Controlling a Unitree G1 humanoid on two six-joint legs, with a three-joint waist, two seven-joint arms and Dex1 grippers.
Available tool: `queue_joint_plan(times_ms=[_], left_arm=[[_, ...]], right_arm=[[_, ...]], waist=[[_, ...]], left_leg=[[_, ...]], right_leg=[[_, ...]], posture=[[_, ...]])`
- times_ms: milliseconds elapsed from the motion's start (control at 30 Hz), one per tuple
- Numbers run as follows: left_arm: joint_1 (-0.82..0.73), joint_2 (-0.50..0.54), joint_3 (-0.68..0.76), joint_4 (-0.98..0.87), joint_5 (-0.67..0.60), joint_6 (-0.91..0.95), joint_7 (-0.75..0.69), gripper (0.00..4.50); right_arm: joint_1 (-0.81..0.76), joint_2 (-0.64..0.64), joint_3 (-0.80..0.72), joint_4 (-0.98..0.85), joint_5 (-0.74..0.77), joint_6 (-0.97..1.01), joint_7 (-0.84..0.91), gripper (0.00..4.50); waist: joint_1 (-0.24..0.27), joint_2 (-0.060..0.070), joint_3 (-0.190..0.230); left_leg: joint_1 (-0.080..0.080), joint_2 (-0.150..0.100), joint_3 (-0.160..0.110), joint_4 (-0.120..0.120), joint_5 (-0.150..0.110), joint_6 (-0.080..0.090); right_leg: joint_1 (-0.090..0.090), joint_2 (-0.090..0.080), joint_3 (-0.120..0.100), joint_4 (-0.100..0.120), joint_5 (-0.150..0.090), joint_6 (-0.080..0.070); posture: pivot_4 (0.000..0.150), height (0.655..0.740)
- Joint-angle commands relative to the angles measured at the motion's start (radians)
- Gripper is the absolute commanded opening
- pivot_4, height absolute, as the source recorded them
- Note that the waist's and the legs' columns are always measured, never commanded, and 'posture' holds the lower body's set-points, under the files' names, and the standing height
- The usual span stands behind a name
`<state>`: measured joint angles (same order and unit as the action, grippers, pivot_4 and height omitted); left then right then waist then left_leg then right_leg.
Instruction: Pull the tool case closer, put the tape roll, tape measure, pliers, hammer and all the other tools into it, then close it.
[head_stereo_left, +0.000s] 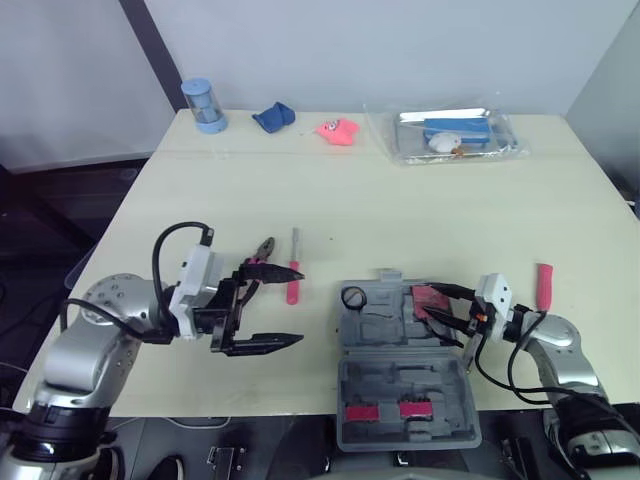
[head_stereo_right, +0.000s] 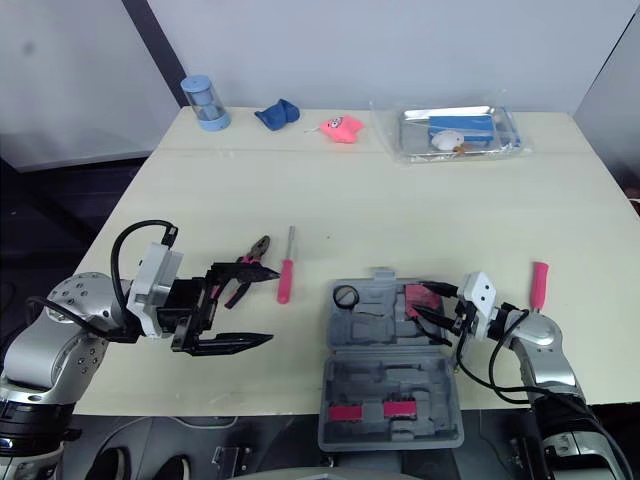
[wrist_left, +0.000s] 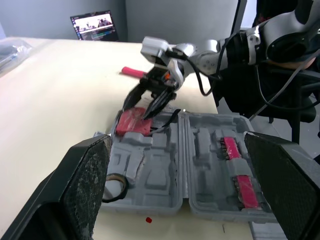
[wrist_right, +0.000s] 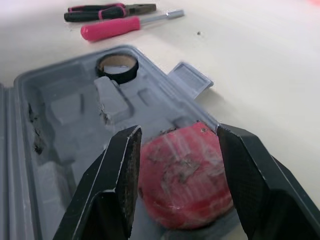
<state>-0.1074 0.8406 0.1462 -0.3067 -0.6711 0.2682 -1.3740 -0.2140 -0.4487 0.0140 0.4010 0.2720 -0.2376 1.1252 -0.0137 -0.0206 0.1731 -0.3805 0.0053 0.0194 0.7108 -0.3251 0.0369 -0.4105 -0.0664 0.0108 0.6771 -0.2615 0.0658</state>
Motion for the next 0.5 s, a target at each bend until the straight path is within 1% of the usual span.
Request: queue_joint_plan(times_ms=[33,300,400,500], left_arm=[[-0.009,0.009,0.019,-0.017,-0.015,0.003,-0.002,4.5],[-0.007,0.011,0.025,-0.025,-0.014,0.012,0.007,4.5],[-0.006,0.013,0.027,-0.027,-0.013,0.013,0.011,4.5],[-0.002,0.011,0.027,-0.032,-0.01,0.014,0.02,4.5]], right_arm=[[-0.004,0.006,0.008,0.079,-0.014,-0.015,0.009,2.5],[-0.031,0.03,0.049,0.229,-0.063,-0.067,0.023,2.5],[-0.047,0.027,0.08,0.303,-0.112,-0.069,0.011,2.5],[-0.06,0.01,0.127,0.367,-0.185,-0.047,-0.009,2.5]], waist=[[-0.001,0.0,0.0],[-0.003,-0.002,-0.003],[-0.006,-0.003,-0.008],[-0.01,-0.009,-0.013]], left_leg=[[0.0,0.0,0.0,0.0,0.0,0.0],[0.001,0.0,0.0,0.0,0.0,0.0],[0.002,0.001,0.0,0.0,0.0,0.0],[0.007,0.001,0.0,-0.001,0.0,0.0]], right_leg=[[0.0,0.0,0.0,0.0,0.0,0.0],[0.001,0.0,0.0,0.0,0.0,0.0],[0.001,0.0,0.0,0.0,0.0,0.0],[0.006,0.001,0.001,0.0,0.0,-0.001]], posture=[[0.15,0.74],[0.15,0.74],[0.15,0.74],[0.15,0.74]])
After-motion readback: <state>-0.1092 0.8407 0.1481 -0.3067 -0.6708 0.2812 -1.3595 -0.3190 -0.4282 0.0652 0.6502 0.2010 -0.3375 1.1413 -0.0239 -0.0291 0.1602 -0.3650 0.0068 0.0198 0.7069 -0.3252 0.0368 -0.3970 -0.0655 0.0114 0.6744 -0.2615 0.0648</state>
